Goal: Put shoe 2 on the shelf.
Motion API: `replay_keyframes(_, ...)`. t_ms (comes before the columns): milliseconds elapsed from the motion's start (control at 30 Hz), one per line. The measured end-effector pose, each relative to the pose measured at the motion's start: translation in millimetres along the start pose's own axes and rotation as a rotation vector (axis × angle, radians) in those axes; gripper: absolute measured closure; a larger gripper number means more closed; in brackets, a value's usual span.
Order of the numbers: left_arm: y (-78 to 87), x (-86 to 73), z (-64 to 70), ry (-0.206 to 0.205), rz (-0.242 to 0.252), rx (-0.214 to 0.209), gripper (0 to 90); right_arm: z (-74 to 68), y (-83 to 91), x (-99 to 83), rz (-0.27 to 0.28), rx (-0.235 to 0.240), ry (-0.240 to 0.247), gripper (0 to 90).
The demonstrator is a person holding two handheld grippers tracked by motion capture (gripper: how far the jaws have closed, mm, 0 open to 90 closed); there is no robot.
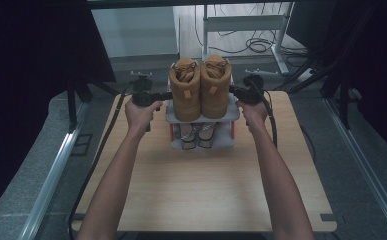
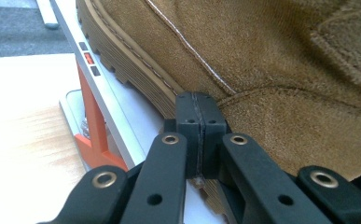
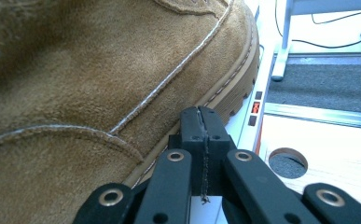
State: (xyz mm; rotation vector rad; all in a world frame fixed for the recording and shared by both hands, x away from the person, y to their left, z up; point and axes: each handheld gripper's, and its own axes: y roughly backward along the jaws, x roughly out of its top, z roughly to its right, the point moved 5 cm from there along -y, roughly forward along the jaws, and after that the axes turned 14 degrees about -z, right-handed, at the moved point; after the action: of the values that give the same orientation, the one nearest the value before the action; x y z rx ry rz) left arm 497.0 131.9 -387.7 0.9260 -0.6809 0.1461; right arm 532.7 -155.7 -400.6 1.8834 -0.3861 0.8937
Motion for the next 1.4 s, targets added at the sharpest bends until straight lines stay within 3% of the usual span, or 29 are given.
replay_keyframes(67,0.5,-0.9,0.9,-0.011,0.004,0.017,90.0,1.0,1.4,-0.9,-0.001,0.01,-0.004,89.6)
replay_keyframes(233,1.3,-2.5,-0.5,-0.008,0.001,0.007,88.7,-0.2,6.0,-6.4,0.009,0.054,-0.02,89.5)
replay_keyframes(500,13.0,-9.7,-8.9,0.03,0.038,-0.007,88.0,4.3,20.8,-17.6,0.028,0.11,-0.046,89.4)
replay_keyframes(900,26.3,-27.4,-12.7,0.035,0.07,-0.019,84.7,10.1,44.0,-36.3,0.052,0.171,-0.04,86.0)
replay_keyframes(1100,33.3,-39.3,-13.3,0.029,0.086,-0.023,76.3,10.1,55.4,-46.4,0.075,0.2,-0.034,74.9)
replay_keyframes(1233,41.4,-47.1,-13.2,0.024,0.119,-0.029,67.6,7.8,61.6,-54.8,0.068,0.179,-0.016,63.5)
replay_keyframes(1300,43.7,-52.0,-13.3,0.005,0.116,-0.001,65.1,7.1,65.7,-58.6,0.071,0.169,-0.001,62.1)
replay_keyframes(1400,45.2,-59.6,-12.5,-0.003,0.121,-0.005,63.2,5.4,71.7,-66.0,0.073,0.177,0.002,61.0)
